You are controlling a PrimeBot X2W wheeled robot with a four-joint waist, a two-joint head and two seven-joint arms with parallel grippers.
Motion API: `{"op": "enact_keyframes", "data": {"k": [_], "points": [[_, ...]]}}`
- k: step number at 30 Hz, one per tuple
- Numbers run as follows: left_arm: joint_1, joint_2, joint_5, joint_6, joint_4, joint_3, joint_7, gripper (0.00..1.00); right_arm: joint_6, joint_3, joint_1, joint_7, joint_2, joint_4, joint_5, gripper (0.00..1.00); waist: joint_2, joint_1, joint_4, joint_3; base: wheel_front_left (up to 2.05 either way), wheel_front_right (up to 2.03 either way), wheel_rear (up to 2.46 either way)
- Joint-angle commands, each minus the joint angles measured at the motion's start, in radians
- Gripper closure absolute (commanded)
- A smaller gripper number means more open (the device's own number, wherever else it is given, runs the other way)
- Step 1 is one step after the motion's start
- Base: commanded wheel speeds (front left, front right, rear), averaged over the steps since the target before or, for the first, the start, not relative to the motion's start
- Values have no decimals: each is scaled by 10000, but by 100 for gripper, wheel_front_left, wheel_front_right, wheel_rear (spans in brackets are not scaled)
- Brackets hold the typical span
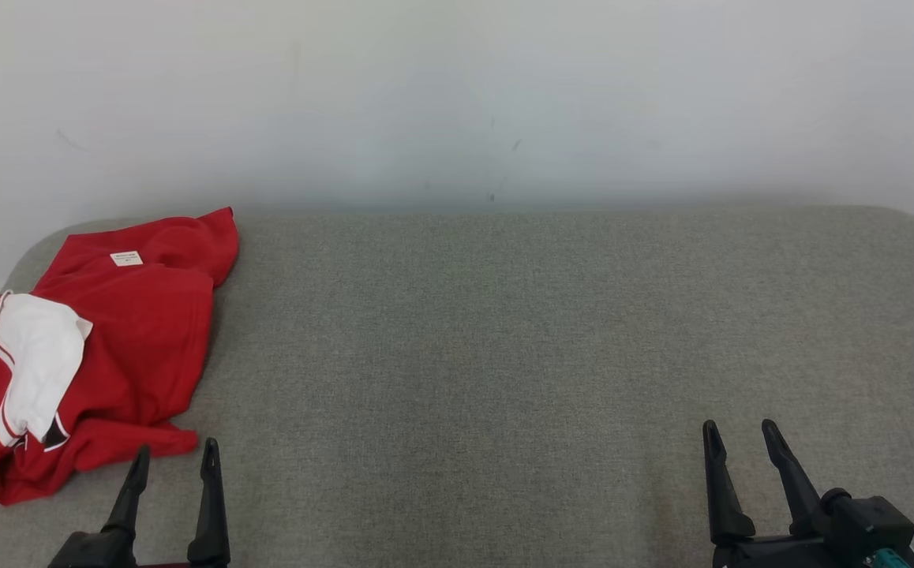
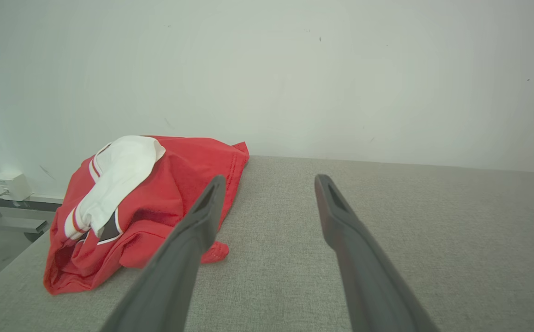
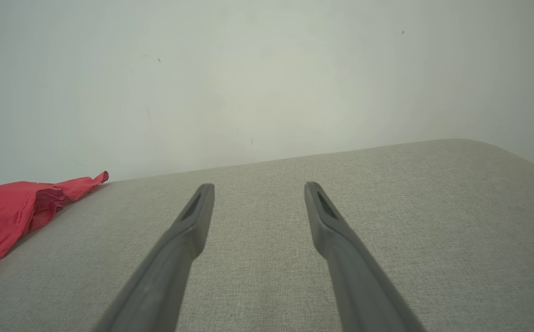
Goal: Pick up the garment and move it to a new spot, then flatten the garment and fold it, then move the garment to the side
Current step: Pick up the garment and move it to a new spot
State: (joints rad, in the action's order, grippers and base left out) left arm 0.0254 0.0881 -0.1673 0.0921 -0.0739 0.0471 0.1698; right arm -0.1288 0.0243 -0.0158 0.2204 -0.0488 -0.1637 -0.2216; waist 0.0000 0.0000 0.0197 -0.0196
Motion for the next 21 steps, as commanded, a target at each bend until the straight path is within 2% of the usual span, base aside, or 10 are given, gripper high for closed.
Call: {"op": "enact_keyframes", "data": {"k": [1,14,21], "points": [[116,62,-19,-44,17,-5,-18,0,-34,-23,-47,7,-27,32,-46,0,0,0,8,5,0,0,0],[84,147,-125,-128,-61,-70,2,0,-36,-36,-164,-31,-25,41,-106,0,0,0,213,13,0,0,0],[-36,265,-97,-217,-96,-125,-57,0,-35,32,-219,2,-25,-71,-240,0,0,0,950,17,0,0,0]]}}
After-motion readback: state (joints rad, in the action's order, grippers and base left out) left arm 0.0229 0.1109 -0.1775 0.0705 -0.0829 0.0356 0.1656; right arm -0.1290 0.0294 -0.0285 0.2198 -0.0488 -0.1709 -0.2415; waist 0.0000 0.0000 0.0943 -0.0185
